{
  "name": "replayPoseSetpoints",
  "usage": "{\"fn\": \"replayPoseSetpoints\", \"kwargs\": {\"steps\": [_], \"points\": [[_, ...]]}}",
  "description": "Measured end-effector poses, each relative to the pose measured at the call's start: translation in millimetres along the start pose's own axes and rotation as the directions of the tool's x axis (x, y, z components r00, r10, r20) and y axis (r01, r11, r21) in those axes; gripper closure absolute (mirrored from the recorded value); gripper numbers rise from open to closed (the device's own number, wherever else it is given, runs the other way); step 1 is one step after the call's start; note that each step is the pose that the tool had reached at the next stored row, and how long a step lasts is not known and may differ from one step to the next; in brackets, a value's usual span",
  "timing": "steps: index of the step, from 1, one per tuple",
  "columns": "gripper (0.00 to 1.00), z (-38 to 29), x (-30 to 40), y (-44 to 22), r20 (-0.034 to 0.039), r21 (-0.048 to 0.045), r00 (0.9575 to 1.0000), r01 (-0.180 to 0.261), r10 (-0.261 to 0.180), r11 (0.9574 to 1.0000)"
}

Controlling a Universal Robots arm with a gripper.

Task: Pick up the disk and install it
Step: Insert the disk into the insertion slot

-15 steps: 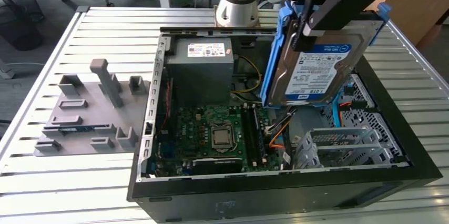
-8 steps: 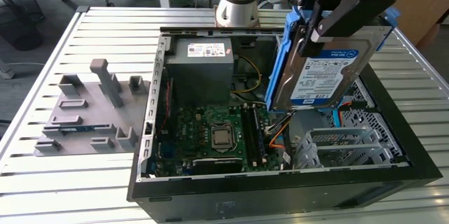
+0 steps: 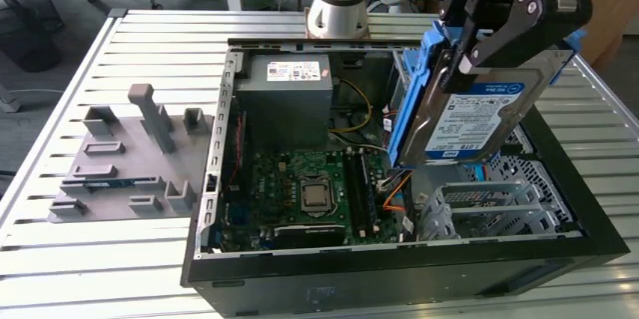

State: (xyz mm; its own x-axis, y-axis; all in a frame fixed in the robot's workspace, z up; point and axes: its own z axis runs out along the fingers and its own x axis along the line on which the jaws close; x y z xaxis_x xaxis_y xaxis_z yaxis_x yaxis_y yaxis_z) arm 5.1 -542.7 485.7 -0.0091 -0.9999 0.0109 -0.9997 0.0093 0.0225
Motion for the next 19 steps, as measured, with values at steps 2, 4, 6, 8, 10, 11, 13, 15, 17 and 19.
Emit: {"fn": "replayPoseSetpoints", "kwargs": {"steps": [2,4,6,8,10,11,13,15,17,19], "points": [[0.64,1.3,2.2,-0.6,0.0002,0.0000,1.0000,0.000,0.000,1.0000],[0.64,2.4,3.6,-3.4,0.0003,0.0000,1.0000,0.000,0.000,1.0000],[0.64,3.3,4.4,-8.2,0.0003,-0.0005,1.0000,0.000,0.000,1.0000],[0.64,4.2,4.6,-14.3,0.0001,-0.0014,1.0000,0.000,0.000,1.0000],[0.64,5.0,4.8,-19.8,0.0001,-0.0022,1.0000,0.000,0.000,1.0000],[0.64,5.3,4.9,-22.1,0.0000,-0.0024,1.0000,0.000,0.000,1.0000],[0.64,6.0,5.0,-24.4,-0.0001,-0.0025,1.0000,0.000,0.000,1.0000],[0.64,6.8,5.8,-24.4,0.0001,-0.0025,1.0000,0.000,0.000,1.0000],[0.64,7.6,7.8,-24.6,0.0001,-0.0025,1.0000,0.000,0.000,1.0000],[0.64,8.9,11.7,-24.7,0.0001,-0.0025,1.0000,0.000,0.000,1.0000]]}}
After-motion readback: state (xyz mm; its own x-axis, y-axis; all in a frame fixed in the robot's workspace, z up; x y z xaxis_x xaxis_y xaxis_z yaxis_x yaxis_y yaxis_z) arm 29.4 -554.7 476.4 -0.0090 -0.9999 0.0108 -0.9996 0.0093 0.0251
